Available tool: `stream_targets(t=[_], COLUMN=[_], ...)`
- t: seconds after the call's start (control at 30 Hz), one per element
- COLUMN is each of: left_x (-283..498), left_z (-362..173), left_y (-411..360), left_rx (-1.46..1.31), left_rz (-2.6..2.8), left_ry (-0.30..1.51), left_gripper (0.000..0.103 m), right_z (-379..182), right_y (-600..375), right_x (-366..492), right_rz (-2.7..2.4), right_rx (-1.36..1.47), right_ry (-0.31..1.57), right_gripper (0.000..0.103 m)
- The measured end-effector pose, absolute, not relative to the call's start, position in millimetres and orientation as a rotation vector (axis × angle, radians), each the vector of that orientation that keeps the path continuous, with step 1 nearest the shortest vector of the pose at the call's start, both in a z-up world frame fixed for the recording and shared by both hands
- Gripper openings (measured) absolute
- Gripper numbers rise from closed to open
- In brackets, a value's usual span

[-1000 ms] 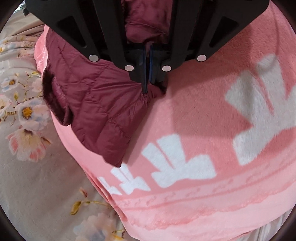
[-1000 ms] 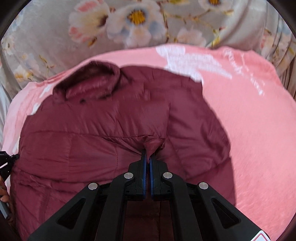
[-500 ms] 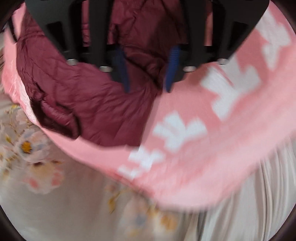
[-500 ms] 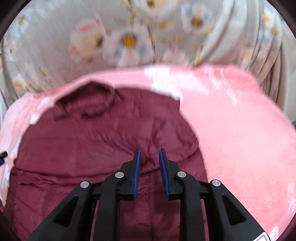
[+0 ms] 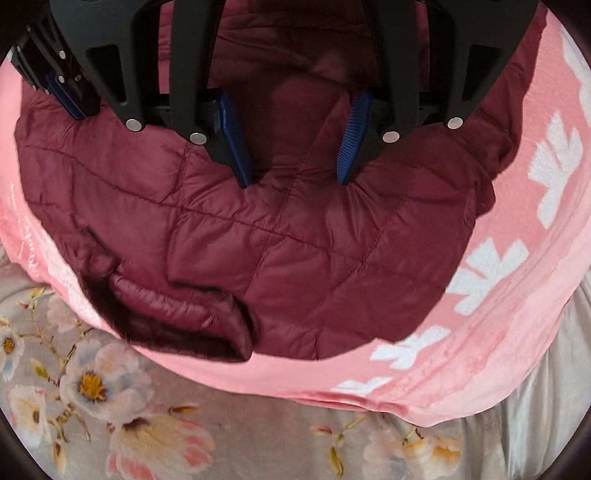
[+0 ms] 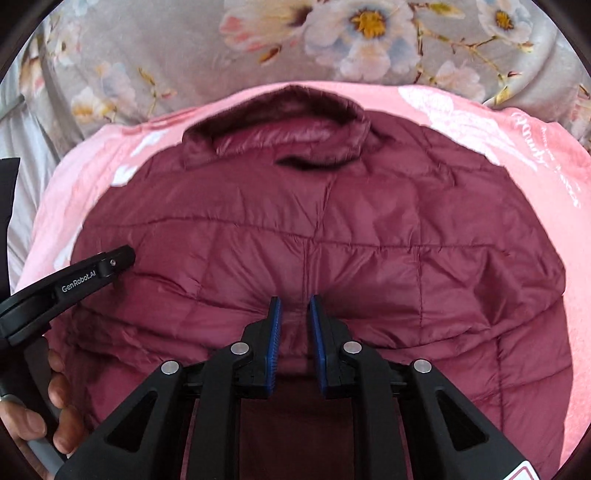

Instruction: Fold large clothes

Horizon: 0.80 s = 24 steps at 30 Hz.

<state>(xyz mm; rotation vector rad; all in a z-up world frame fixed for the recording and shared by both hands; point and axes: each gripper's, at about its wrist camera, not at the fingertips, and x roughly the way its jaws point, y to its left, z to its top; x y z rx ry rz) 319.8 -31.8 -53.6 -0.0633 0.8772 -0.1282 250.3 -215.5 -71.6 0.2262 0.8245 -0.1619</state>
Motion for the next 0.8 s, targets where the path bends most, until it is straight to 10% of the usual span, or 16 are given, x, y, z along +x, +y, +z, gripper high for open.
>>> stream_targets(t=[0.8], left_x=[308], left_z=[-64], left_y=[-34], left_rx=[-0.029], left_rz=[-0.151], left_ry=[0.841], left_gripper=[0.053], right_z=[-78], right_y=[-226], right_x=[243], right_rz=[-0.094], right_rx=[0.322], right_ry=[0.788], right_gripper=[0.022])
